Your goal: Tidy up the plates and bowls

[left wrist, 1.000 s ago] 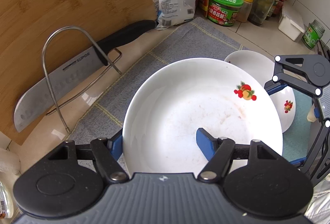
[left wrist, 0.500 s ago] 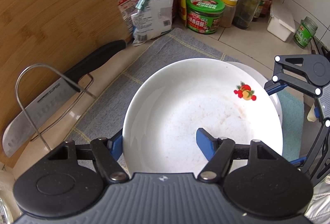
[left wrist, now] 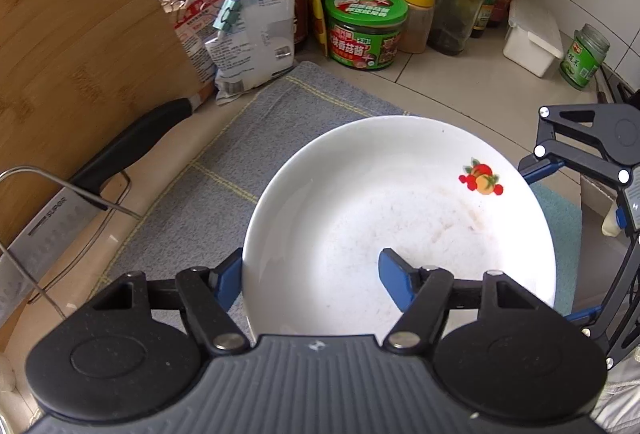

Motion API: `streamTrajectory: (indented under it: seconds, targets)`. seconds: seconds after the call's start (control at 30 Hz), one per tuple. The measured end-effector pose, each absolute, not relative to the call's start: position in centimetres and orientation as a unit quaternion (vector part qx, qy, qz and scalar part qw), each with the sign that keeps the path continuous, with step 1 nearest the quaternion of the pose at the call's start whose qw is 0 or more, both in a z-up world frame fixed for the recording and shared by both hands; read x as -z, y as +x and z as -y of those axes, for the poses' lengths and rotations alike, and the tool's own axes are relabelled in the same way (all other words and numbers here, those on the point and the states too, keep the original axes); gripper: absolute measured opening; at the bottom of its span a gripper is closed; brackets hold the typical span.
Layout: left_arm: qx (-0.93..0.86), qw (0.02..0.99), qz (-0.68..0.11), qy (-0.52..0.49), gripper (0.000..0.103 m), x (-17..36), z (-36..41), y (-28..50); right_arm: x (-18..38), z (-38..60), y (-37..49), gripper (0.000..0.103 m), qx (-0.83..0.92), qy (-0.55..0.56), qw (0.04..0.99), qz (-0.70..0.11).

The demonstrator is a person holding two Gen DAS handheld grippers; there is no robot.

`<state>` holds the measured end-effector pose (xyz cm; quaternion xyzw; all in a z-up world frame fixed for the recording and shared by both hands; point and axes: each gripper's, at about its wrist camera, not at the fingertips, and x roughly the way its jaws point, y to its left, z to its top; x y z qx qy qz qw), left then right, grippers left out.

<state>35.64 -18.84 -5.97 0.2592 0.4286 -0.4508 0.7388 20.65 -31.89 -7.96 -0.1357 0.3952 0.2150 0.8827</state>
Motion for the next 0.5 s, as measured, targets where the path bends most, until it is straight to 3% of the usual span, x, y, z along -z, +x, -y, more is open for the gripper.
streamTrajectory:
  seconds: [0.5]
  targets:
    - [0.482, 0.715, -0.427, 0.273, 0.069, 7.5, 22.3, 35.5, 8.9, 34.2, 19.9, 0.096, -0.188, -0.120, 0.884, -0.412]
